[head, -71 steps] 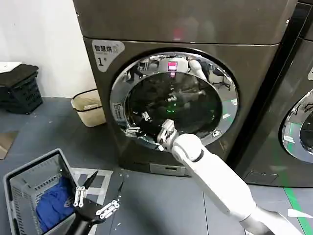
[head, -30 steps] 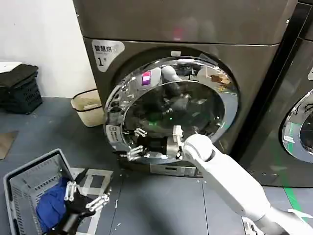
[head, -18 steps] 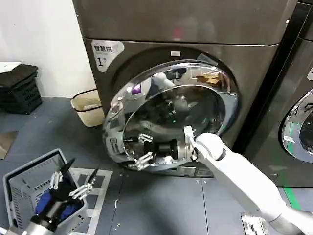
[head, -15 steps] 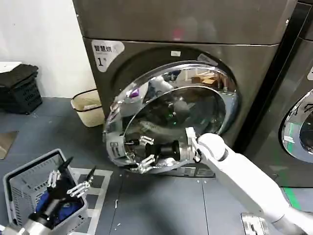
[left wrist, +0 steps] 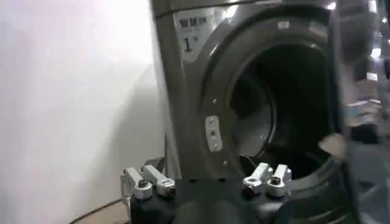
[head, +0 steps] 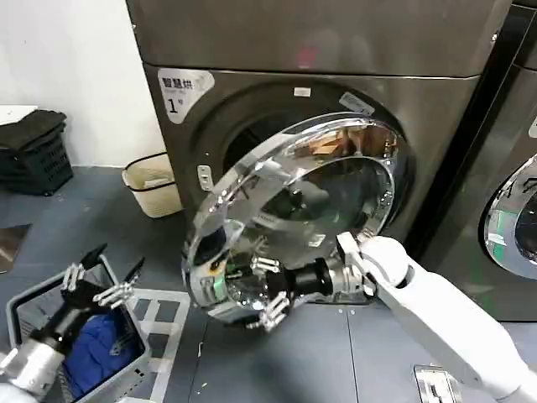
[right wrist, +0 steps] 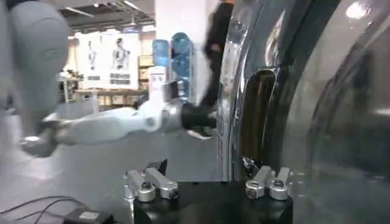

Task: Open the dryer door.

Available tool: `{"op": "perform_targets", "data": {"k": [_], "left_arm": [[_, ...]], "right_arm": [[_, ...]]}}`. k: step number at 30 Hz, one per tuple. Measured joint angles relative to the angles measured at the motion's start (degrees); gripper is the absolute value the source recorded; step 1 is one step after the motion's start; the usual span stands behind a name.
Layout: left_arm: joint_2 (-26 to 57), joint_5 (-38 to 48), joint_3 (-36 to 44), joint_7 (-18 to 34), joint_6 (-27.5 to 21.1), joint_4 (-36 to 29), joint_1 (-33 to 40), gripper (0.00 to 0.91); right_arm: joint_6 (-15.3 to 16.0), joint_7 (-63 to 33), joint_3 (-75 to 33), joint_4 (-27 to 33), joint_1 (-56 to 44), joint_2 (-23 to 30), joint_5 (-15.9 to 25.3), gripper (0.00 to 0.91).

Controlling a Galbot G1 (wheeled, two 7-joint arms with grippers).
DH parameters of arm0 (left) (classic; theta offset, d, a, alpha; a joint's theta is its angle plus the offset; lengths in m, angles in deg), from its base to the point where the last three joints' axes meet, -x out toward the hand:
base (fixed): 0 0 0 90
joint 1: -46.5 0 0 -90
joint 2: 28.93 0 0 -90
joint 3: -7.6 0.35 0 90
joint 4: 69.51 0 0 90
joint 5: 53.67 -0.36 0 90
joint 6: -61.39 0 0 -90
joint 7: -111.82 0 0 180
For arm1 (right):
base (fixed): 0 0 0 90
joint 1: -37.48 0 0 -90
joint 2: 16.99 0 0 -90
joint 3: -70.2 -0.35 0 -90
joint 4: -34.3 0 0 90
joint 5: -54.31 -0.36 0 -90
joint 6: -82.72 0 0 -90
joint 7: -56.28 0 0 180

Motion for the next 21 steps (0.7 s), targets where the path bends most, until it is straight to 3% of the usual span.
{"op": "perform_targets", "data": {"k": [11,21], "left_arm": [[8.3,-0.3,7.8,-5.9,2.3,6.9,9.3,0.907],[14.1,-2.9,19.8,-9.4,3.3,10.4,18.8,0.907]], "right_arm": [[1.1,0.3,-4.9,-5.6,-5.3,-6.4,0.5,0.907],[0.2,-1.7,-21.0,-9.7,-20.2,-11.6,-0.4,0.907]]}}
